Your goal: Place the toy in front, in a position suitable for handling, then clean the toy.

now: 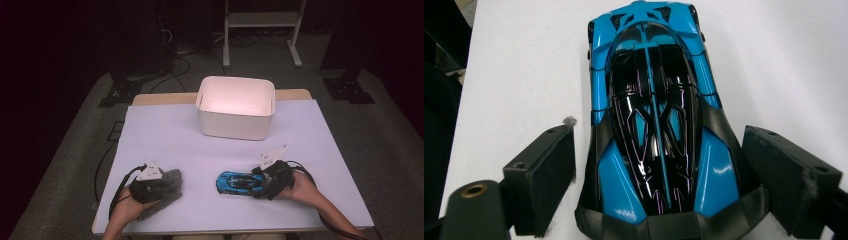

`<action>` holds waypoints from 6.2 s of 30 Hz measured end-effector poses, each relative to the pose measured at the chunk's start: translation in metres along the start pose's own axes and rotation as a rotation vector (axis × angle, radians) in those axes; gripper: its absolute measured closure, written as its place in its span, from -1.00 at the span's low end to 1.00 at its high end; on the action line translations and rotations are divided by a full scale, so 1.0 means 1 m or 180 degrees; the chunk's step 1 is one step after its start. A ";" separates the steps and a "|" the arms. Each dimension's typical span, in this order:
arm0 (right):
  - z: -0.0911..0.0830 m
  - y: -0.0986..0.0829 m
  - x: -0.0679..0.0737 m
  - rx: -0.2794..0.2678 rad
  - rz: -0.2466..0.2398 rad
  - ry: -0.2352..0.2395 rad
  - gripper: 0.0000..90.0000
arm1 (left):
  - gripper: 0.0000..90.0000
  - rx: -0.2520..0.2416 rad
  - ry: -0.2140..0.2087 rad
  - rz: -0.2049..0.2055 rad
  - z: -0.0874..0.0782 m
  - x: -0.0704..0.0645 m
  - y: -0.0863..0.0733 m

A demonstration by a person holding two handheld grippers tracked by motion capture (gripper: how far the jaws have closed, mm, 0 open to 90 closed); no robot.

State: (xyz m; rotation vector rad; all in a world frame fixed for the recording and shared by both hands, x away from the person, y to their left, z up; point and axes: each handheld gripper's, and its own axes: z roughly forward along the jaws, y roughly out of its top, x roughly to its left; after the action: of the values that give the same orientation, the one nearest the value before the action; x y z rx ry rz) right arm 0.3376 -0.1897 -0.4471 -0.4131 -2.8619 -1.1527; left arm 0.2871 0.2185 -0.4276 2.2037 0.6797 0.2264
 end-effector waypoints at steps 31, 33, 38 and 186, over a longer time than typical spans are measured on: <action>0.005 -0.009 0.001 0.0006 -0.0112 -0.0015 -0.70 | 0.75 -0.0100 -0.0920 0.0775 0.094 -0.041 0.125; 0.005 -0.009 0.001 0.0000 -0.0108 -0.0012 -0.70 | 0.75 -0.0057 -0.0987 0.0855 0.102 -0.045 0.133; 0.005 -0.010 0.000 -0.0044 -0.0085 0.0010 -0.70 | 0.75 0.0025 -0.1047 0.0885 0.116 -0.047 0.137; 0.023 0.004 0.004 -0.0107 -0.0492 -0.0083 -0.50 | 0.67 0.0800 -0.0890 0.0796 0.099 -0.013 0.108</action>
State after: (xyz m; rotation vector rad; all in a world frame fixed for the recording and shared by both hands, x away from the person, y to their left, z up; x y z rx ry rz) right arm 0.3361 -0.1702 -0.4609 -0.2125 -2.9456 -1.2285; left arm 0.3562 0.0894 -0.4121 2.4982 0.2894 -0.0460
